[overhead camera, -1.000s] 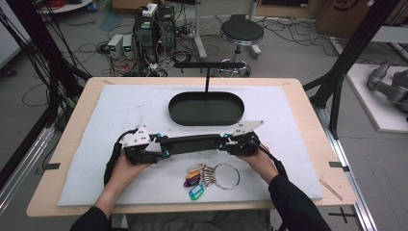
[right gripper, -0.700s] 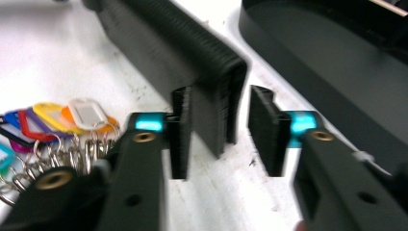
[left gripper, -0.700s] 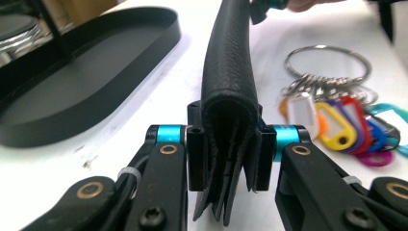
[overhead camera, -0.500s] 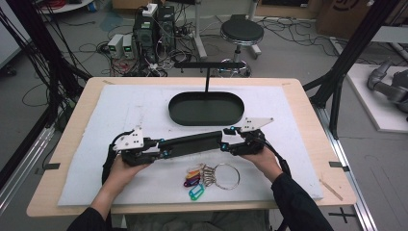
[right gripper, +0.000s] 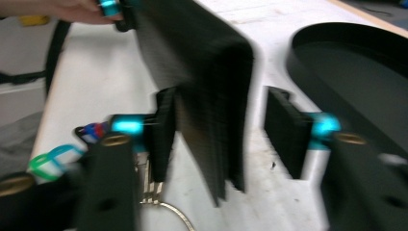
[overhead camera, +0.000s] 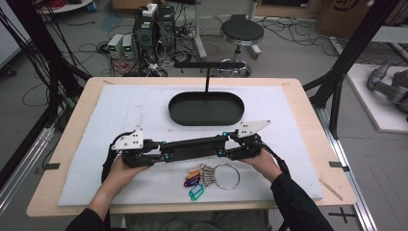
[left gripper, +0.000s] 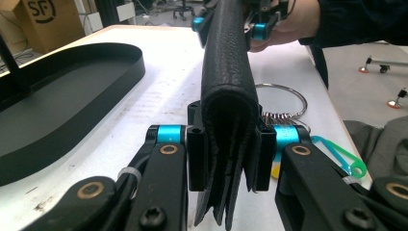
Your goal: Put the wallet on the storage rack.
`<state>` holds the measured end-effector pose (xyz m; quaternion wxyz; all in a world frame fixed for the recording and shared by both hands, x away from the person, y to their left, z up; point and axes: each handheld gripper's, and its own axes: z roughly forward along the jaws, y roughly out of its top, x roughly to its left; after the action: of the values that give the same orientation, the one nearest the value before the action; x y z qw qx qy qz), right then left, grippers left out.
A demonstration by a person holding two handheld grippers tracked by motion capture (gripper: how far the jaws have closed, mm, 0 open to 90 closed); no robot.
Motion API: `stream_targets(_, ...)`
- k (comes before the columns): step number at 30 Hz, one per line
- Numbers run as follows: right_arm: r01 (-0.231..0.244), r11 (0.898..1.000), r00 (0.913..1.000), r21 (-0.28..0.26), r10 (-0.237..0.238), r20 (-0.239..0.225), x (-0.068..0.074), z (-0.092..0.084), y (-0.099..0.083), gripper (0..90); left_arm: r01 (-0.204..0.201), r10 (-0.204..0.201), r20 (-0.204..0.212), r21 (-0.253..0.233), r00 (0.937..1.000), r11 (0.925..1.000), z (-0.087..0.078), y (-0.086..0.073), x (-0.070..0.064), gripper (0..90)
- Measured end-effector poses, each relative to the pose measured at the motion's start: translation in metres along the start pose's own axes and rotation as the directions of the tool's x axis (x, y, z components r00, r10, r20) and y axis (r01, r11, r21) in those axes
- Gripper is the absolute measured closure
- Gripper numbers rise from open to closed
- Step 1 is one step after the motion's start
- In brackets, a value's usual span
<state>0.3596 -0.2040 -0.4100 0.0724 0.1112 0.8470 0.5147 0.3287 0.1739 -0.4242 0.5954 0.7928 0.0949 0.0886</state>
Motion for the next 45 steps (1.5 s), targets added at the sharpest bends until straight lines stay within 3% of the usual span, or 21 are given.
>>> stream_targets(1,0.000,1.000,1.0000,0.000,0.000,0.000,0.000,0.000,0.000,57.8,0.000,0.000,0.000,0.000,1.0000,1.0000,0.000,0.000,0.000,74.3)
stream_targets(2,0.030,1.000,0.9995,0.005,-0.030,-0.007,0.003,0.000,0.001,66.3,0.002,-0.002,-0.007,-0.004,1.0000,1.0000,-0.001,0.000,0.001,74.2)
stream_targets(3,0.030,1.000,0.9995,0.005,-0.030,-0.007,0.003,0.000,0.001,66.3,0.002,-0.002,-0.007,-0.004,1.0000,1.0000,-0.001,0.000,0.001,74.0)
stream_targets(4,0.040,0.999,0.9988,-0.001,-0.040,-0.027,0.003,-0.002,0.002,72.1,0.010,-0.010,-0.008,-0.011,0.9999,0.9999,-0.002,0.000,0.001,73.7)
stream_targets(9,0.053,0.998,0.9976,-0.026,-0.054,-0.045,0.004,-0.005,0.003,76.0,0.011,-0.012,-0.037,-0.025,0.9993,0.9996,-0.003,0.002,0.001,68.1)
stream_targets(14,0.077,0.996,0.9967,-0.045,-0.078,-0.021,0.008,-0.008,0.006,77.0,0.053,-0.055,-0.113,-0.019,0.9921,0.9984,-0.003,0.003,0.003,49.8)
stream_targets(15,0.076,0.996,0.9968,-0.046,-0.077,-0.019,0.007,-0.008,0.006,77.0,0.053,-0.055,-0.113,-0.019,0.9921,0.9984,-0.003,0.003,0.003,46.2)
stream_targets(16,0.072,0.996,0.9973,-0.048,-0.072,-0.011,0.006,-0.010,0.006,77.1,0.070,-0.073,-0.133,-0.028,0.9885,0.9971,-0.005,0.003,0.004,44.8)
stream_targets(20,0.054,0.996,0.9985,-0.070,-0.053,0.012,0.003,-0.016,0.005,77.2,0.071,-0.077,-0.171,-0.040,0.9822,0.9966,-0.009,0.003,0.004,40.8)
stream_targets(27,0.028,0.993,0.9973,-0.111,-0.020,0.071,-0.004,-0.025,0.006,77.2,0.080,-0.087,-0.200,-0.045,0.9760,0.9958,-0.016,0.001,0.002,38.4)
stream_targets(29,0.013,0.991,0.9939,-0.135,0.002,0.110,-0.008,-0.030,0.006,77.1,0.081,-0.090,-0.207,-0.051,0.9743,0.9954,-0.018,0.000,0.001,38.3)
stream_targets(31,0.005,0.990,0.9929,-0.142,0.012,0.118,-0.010,-0.032,0.006,77.1,0.082,-0.090,-0.212,-0.049,0.9730,0.9955,-0.021,0.000,0.000,38.3)
stream_targets(34,-0.013,0.985,0.9842,-0.172,0.043,0.172,-0.018,-0.038,0.007,77.1,0.086,-0.096,-0.220,-0.057,0.9707,0.9947,-0.025,-0.001,-0.003,38.4)
stream_targets(36,-0.024,0.984,0.9820,-0.176,0.057,0.180,-0.020,-0.039,0.006,77.2,0.083,-0.093,-0.224,-0.057,0.9701,0.9950,-0.026,-0.001,-0.003,38.3)
stream_targets(38,-0.035,0.982,0.9715,-0.186,0.077,0.224,-0.027,-0.041,0.007,77.2,0.082,-0.094,-0.231,-0.061,0.9683,0.9947,-0.030,-0.002,-0.005,38.4)
stream_targets(39,-0.035,0.982,0.9715,-0.186,0.077,0.224,-0.027,-0.041,0.007,77.2,0.082,-0.094,-0.231,-0.061,0.9683,0.9947,-0.030,-0.002,-0.005,38.4)
stream_targets(40,-0.051,0.979,0.9653,-0.196,0.098,0.242,-0.032,-0.043,0.007,77.1,0.078,-0.091,-0.238,-0.064,0.9670,0.9949,-0.033,-0.001,-0.006,38.4)
stream_targets(45,-0.075,0.975,0.9524,-0.210,0.132,0.275,-0.045,-0.044,0.008,77.1,0.079,-0.094,-0.246,-0.071,0.9646,0.9944,-0.038,-0.002,-0.009,38.4)
